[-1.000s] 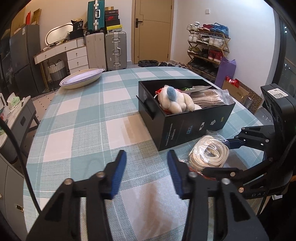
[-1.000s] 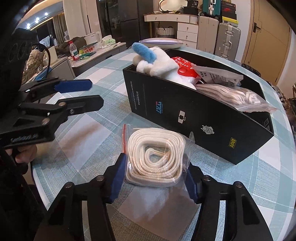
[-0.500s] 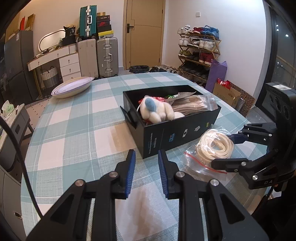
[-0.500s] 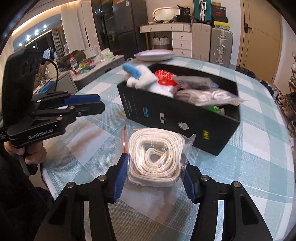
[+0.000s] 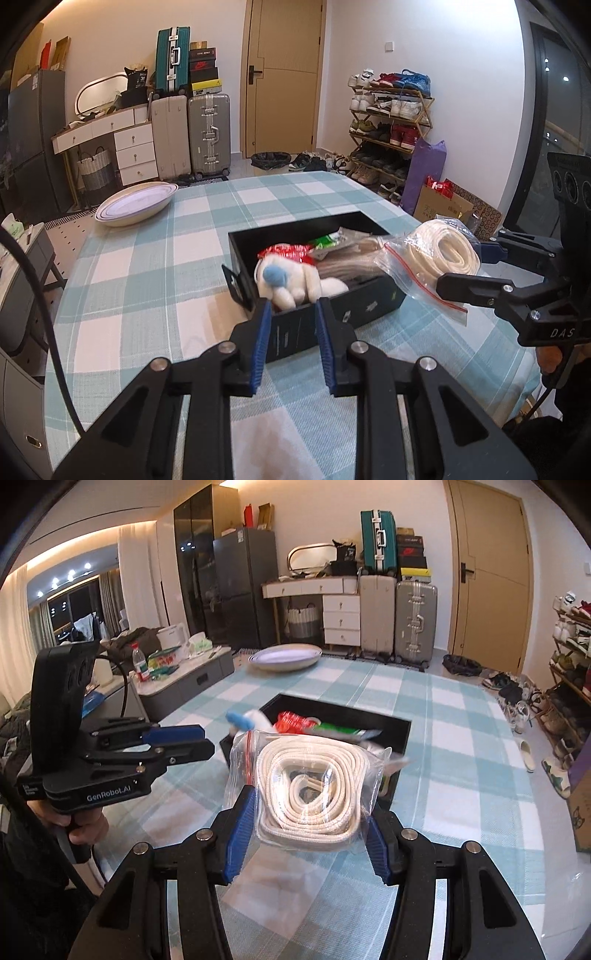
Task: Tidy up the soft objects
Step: 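Carry the rope bag into the box with the right gripper while the left presses the toy, then open the right gripper to release the rope bag and lift both grippers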
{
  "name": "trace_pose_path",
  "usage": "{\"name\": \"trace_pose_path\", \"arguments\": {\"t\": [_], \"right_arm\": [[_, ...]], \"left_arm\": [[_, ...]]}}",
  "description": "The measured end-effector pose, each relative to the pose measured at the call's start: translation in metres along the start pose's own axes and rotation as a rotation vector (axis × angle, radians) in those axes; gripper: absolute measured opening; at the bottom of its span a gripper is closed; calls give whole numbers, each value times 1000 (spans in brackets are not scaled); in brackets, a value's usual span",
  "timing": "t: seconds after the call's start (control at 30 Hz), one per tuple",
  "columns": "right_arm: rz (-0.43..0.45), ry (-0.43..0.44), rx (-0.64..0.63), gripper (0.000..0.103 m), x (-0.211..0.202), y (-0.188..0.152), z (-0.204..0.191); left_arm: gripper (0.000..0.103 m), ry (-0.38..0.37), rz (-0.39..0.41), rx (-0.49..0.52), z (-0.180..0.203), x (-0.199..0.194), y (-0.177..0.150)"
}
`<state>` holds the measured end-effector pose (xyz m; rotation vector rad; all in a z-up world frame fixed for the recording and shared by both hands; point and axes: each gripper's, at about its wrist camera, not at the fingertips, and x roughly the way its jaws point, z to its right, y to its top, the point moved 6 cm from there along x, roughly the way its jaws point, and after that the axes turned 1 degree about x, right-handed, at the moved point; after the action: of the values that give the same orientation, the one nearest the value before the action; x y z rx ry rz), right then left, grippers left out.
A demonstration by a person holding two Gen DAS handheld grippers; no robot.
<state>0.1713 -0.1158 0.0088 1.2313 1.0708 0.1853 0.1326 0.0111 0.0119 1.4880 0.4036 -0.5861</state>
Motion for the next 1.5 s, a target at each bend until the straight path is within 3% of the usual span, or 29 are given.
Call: {"name": "trace_pose_path", "arguments": {"t": [0.33,0.7,1.07,1.5], "right_arm": [[34,-42,49,55,14,25,18],[-13,-98,108,54,59,35,41],[-79,-134,41,54,94,39,42],[-128,-114,-9,54,123,42,39]], "left_arm": [[23,3,13,-21,-4,16,26],[16,18,-12,-33,-8,51,39],[13,20,-53,-37,-11,82,42],[13,31,-81,-17,-10,99,43]]}}
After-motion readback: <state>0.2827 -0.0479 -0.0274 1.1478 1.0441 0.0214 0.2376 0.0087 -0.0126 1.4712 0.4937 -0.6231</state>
